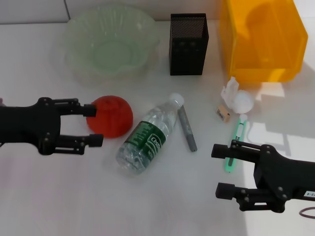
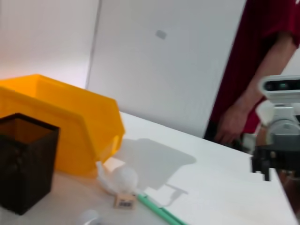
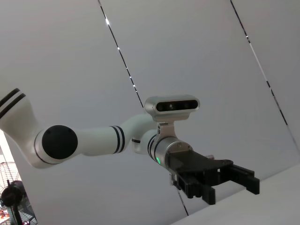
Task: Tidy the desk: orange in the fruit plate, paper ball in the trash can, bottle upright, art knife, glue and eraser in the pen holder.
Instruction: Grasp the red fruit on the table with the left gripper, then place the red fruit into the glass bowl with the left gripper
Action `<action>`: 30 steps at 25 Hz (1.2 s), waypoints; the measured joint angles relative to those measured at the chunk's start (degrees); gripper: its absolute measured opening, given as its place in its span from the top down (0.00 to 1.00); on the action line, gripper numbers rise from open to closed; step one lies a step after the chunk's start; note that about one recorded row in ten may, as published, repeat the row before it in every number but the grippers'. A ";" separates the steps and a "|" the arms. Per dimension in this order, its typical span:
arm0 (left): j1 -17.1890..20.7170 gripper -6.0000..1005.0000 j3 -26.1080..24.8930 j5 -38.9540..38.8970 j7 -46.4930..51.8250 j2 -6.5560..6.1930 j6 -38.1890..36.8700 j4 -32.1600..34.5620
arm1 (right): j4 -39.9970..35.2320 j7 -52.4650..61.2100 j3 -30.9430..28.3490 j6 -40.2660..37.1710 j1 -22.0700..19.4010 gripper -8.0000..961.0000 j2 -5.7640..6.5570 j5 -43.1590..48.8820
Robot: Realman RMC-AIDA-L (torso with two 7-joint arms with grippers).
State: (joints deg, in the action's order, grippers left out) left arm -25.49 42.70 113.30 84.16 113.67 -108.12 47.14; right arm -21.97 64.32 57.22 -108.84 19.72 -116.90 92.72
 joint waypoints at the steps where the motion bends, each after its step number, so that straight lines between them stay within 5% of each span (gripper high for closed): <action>1: 0.00 0.20 -0.02 0.00 0.03 0.26 1.58 -0.05 | 0.03 -0.03 -0.04 0.27 -0.05 0.14 0.01 0.00; 11: -0.81 0.21 4.51 1.12 -1.58 4.67 24.83 -0.75 | 0.44 -0.12 -0.45 0.80 -0.70 0.14 -0.09 0.00; 23: -2.43 0.21 14.95 1.26 -1.90 4.87 39.09 -5.45 | 0.53 -0.61 -0.43 1.01 -1.56 0.14 -0.68 0.00; 30: -1.93 0.45 14.69 0.07 -3.30 4.90 39.00 -5.06 | 0.67 -0.61 -0.44 1.01 -1.75 0.14 -0.84 0.00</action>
State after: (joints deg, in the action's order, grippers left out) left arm -27.43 57.39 113.36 80.87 118.56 -69.12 42.08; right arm -21.30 63.72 56.78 -107.83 17.97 -117.74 92.72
